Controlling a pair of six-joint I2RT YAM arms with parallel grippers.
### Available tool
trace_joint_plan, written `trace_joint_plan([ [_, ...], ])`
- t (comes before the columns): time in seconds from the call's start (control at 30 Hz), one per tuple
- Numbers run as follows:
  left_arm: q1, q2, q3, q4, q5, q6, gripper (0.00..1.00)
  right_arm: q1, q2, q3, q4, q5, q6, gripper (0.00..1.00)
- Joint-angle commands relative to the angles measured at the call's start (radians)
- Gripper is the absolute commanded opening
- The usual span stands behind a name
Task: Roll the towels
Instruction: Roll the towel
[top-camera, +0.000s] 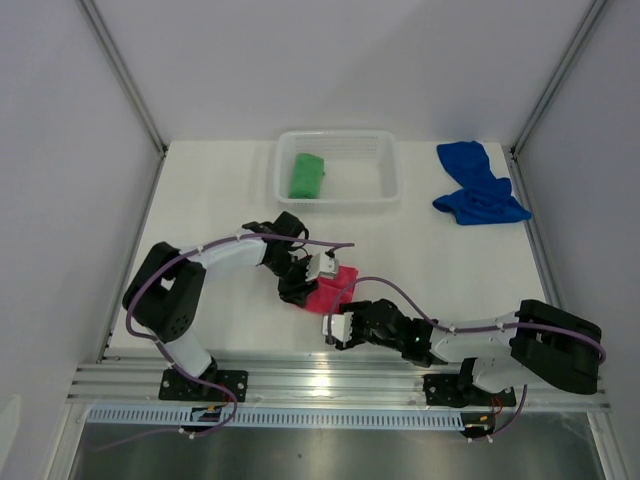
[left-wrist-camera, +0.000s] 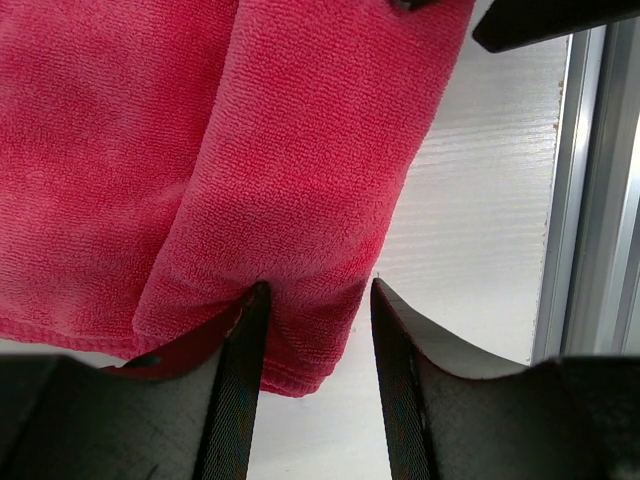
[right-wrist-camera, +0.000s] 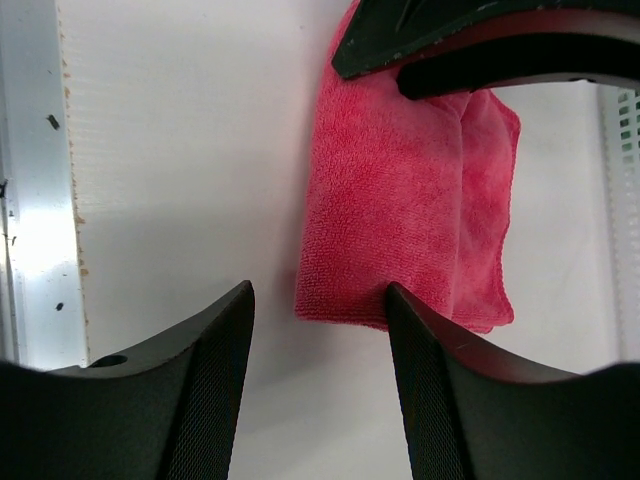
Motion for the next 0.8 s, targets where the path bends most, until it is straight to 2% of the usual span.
trace_joint_plan([
  [0.0, 0.007, 0.037, 0.0, -0.082, 0.016, -0.009, 0.48, -0.008, 0.042, 0.041, 0.042, 0.041, -0.01, 0.58],
  [0.23, 0.019, 0.035, -0.005, -0.097, 0.027, 0.002, 0.48, -0.02, 0.12, 0.086, -0.007, 0.093, 0.021, 0.53],
  [0.3, 0.022, 0.032, -0.008, -0.097, 0.034, 0.007, 0.48, -0.026, 0.134, 0.098, -0.001, 0.098, 0.03, 0.42],
  [0.33, 0.028, 0.029, -0.006, -0.107, 0.041, 0.013, 0.48, -0.031, 0.152, 0.107, -0.013, 0.096, 0.035, 0.33],
  [0.37, 0.031, 0.018, -0.011, -0.11, 0.05, 0.018, 0.48, -0.033, 0.159, 0.118, -0.025, 0.098, 0.041, 0.18],
  [0.4, 0.034, 0.009, -0.014, -0.111, 0.079, 0.03, 0.48, -0.04, 0.163, 0.141, -0.044, 0.089, 0.056, 0.14],
  [0.53, 0.076, -0.051, -0.046, -0.108, 0.142, 0.053, 0.49, -0.068, 0.139, 0.152, -0.105, 0.025, 0.097, 0.07],
  [0.6, 0.085, -0.086, -0.066, -0.105, 0.146, 0.056, 0.54, -0.092, 0.111, 0.161, -0.13, -0.025, 0.149, 0.0],
  [0.77, 0.094, -0.17, -0.114, -0.11, 0.134, 0.056, 0.54, -0.135, 0.044, 0.184, -0.238, -0.186, 0.277, 0.0],
])
